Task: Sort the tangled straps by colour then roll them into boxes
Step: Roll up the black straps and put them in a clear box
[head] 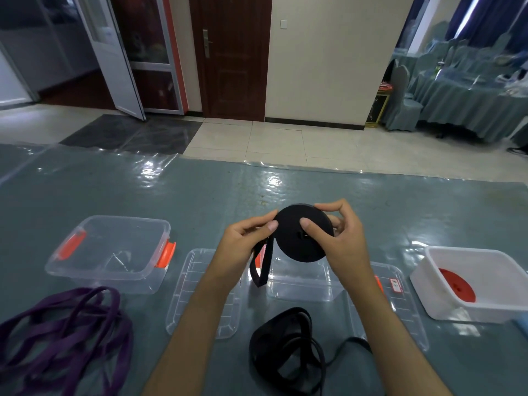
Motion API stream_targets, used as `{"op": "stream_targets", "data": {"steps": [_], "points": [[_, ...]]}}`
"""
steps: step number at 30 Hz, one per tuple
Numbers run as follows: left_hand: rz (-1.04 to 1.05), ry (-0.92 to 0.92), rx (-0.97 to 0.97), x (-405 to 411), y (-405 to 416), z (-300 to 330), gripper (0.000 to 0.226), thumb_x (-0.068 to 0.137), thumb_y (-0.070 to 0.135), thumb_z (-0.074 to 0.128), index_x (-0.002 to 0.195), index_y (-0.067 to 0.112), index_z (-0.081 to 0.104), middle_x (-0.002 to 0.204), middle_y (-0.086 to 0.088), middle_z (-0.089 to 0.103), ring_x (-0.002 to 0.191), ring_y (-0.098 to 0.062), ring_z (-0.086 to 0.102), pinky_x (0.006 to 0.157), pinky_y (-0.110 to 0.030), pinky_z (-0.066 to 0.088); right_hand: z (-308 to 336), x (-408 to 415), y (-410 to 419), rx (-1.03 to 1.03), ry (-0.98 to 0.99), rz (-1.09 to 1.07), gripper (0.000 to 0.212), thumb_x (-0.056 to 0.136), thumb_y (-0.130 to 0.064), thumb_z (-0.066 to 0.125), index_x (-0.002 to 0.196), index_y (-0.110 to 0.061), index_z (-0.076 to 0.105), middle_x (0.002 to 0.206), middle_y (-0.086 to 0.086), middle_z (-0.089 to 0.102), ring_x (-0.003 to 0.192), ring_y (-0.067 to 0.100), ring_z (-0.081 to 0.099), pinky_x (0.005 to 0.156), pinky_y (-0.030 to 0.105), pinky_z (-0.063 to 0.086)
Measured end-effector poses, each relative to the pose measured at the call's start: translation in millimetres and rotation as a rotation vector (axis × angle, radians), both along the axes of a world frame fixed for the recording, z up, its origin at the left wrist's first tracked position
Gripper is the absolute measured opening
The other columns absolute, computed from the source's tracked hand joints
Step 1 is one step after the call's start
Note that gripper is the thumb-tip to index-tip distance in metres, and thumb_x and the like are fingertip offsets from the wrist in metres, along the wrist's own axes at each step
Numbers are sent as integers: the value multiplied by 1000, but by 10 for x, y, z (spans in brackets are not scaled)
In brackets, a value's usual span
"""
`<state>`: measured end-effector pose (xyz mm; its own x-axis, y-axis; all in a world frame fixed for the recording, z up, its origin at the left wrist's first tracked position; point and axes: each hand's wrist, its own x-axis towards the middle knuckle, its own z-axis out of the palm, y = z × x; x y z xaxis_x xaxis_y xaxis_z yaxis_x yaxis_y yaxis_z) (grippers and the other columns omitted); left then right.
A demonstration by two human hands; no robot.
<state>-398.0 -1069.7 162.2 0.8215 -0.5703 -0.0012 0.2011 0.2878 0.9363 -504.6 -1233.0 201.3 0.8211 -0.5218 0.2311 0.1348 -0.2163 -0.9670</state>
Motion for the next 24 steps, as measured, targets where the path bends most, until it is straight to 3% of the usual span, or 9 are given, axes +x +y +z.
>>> {"op": "stream_targets", "data": {"steps": [3,8,12,15,18,21,24], "points": [[-62,88,-20,65,16,42,47,81,14,77,126,3,71,124,-13,75,120,-24,70,104,-29,53,15,-16,-34,20,12,35,29,89,-12,80,109,-13,59,93,11,80,86,29,78,77,58,63],[64,177,-110,-57,-97,63,35,76,14,78,109,4,77,108,-15,79,98,-20,77,80,-21,58,33,-9,-13,70,-19,17,29,88,-11,80,109,-13,60,94,11,80,87,30,78,77,58,63],[123,188,-149,-162,-160,12,41,77,18,80,115,2,75,112,-17,78,105,-25,76,87,-26,59,20,-7,-3,52,-17,3,31,87,-11,81,108,-12,58,93,11,80,86,30,78,75,58,63],[192,62,-57,-169,-130,-28,31,81,17,83,108,4,77,104,-17,79,100,-28,77,88,-31,59,-31,-43,-50,24,85,89,42,86,-15,83,107,-13,47,92,13,79,82,34,78,75,63,61],[151,-66,83,-146,-43,-6,22,87,14,81,107,7,76,98,-16,80,97,-31,77,95,-42,59,-58,-106,-92,-20,147,183,46,83,-17,85,119,-26,57,94,10,80,86,31,78,78,54,63],[18,-160,263,-66,97,-67,25,89,34,80,104,15,74,90,-12,80,88,-25,78,97,-47,59,-70,-158,-116,-25,94,177,38,84,-8,84,118,-20,71,95,10,80,90,30,78,83,50,64],[-100,-96,373,-21,282,-232,44,88,58,74,94,14,77,90,-10,78,89,-25,74,104,-53,55,-75,-215,-135,27,24,70,35,84,-5,82,116,-17,72,92,9,81,89,31,78,78,43,66]]}}
